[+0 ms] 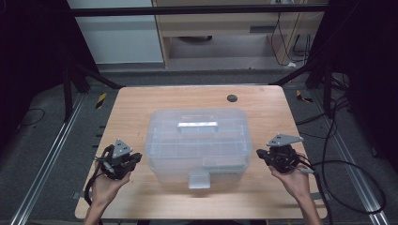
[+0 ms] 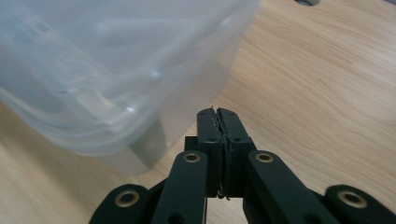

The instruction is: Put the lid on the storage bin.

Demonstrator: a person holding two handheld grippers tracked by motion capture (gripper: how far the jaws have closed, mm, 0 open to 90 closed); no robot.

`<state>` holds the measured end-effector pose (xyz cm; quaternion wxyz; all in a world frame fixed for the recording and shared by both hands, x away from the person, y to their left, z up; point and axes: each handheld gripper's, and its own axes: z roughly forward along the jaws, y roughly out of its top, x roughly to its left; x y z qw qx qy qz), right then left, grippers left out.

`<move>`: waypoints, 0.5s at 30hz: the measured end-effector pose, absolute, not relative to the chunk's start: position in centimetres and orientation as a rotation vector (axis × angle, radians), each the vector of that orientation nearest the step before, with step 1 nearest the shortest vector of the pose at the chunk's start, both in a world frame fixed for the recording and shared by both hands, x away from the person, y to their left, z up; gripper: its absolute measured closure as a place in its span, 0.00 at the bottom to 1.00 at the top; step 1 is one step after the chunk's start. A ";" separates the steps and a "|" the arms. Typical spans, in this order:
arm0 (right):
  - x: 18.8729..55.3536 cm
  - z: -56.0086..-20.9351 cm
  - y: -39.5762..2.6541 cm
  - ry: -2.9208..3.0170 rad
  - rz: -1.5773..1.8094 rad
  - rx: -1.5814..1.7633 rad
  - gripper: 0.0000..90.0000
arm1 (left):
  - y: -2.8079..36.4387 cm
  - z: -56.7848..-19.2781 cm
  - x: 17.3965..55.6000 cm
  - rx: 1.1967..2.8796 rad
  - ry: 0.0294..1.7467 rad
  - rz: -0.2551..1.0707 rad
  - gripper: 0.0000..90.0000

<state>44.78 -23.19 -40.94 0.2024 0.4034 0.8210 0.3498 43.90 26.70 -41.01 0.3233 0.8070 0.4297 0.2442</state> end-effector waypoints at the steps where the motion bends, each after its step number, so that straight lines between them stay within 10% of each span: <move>1: 44.9 -41.1 -23.6 2.285 0.984 1.129 0.98 | 27.0 -41.1 44.0 2.111 1.140 0.647 0.89; 15: 46.5 -43.9 -27.4 2.086 0.959 1.277 0.57 | 31.3 -44.7 46.5 2.072 1.380 0.727 0.49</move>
